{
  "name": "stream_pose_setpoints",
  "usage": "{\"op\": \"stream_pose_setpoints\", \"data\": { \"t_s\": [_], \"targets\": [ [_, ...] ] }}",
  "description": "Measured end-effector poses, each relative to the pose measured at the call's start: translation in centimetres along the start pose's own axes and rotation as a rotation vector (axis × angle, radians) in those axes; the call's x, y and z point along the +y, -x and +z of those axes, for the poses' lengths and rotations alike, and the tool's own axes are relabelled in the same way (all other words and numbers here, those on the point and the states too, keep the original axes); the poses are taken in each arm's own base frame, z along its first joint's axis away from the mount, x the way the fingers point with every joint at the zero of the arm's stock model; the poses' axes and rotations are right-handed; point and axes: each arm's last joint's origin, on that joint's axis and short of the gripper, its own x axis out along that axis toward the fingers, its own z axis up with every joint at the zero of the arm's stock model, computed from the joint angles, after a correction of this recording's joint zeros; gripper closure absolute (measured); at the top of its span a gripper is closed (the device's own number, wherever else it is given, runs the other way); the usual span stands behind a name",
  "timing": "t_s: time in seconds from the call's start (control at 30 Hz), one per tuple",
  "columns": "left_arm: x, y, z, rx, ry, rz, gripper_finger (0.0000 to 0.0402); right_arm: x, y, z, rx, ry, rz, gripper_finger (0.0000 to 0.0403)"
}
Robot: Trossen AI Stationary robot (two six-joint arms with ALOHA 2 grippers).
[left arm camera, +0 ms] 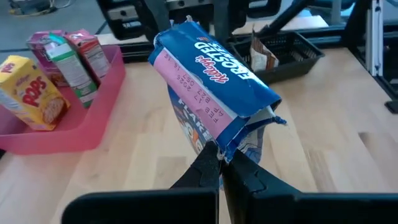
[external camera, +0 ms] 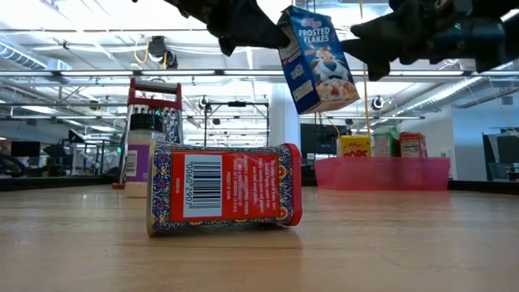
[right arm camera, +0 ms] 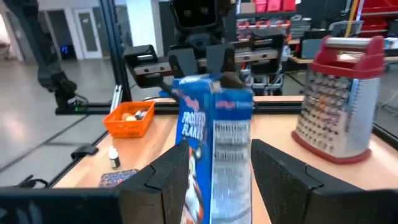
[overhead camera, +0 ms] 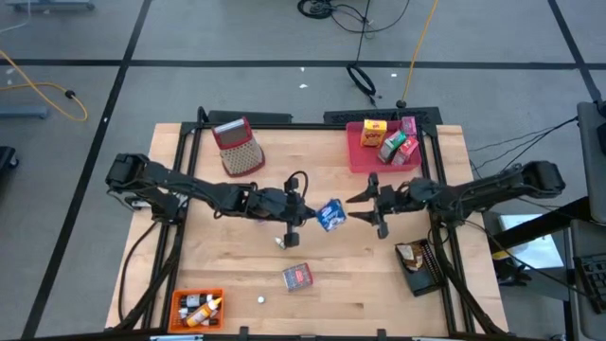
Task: Pick & Place Kitchen Items
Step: Put the blue cereal box into the pink bin
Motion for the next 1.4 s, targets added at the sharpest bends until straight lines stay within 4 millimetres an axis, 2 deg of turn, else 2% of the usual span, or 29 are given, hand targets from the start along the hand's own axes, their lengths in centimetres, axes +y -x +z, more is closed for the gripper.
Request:
{"op": "stream_pose_setpoints", "data": {
  "t_s": [0.17,0.43,0.63,0.83,1.03,1.17,1.4],
  "targets": [
    [-1.2,0.2,-0.4,0.033,-0.035,-0.042,0.0401,0.0,-1.4,0.1,0.097,-0.002,0.000,0.0223],
    [-2.6,0.5,-0.4,0.033,-0.080,-0.091,0.0401,0.6,-3.4,0.7,0.117,-0.052,0.096,0.0149],
    [-2.7,0.5,-0.6,0.053,-0.081,-0.094,0.0401,1.1,-4.2,0.5,0.141,-0.038,0.136,0.0115],
    [-2.8,0.6,-1.1,0.102,-0.071,-0.073,0.0401,0.7,-3.4,1.4,0.136,-0.034,0.115,0.0109],
    [-2.7,0.6,-1.1,0.100,-0.075,-0.048,0.0401,1.3,-3.0,1.6,0.155,-0.064,0.141,0.0111],
    [-2.7,0.6,-1.0,0.088,-0.079,-0.054,0.0401,1.5,-3.5,0.8,0.180,-0.064,0.145,0.0110],
    [-2.8,0.6,-0.8,0.074,-0.083,-0.076,0.0401,1.3,-4.9,0.1,0.115,-0.057,0.147,0.0110]
  ]
}}
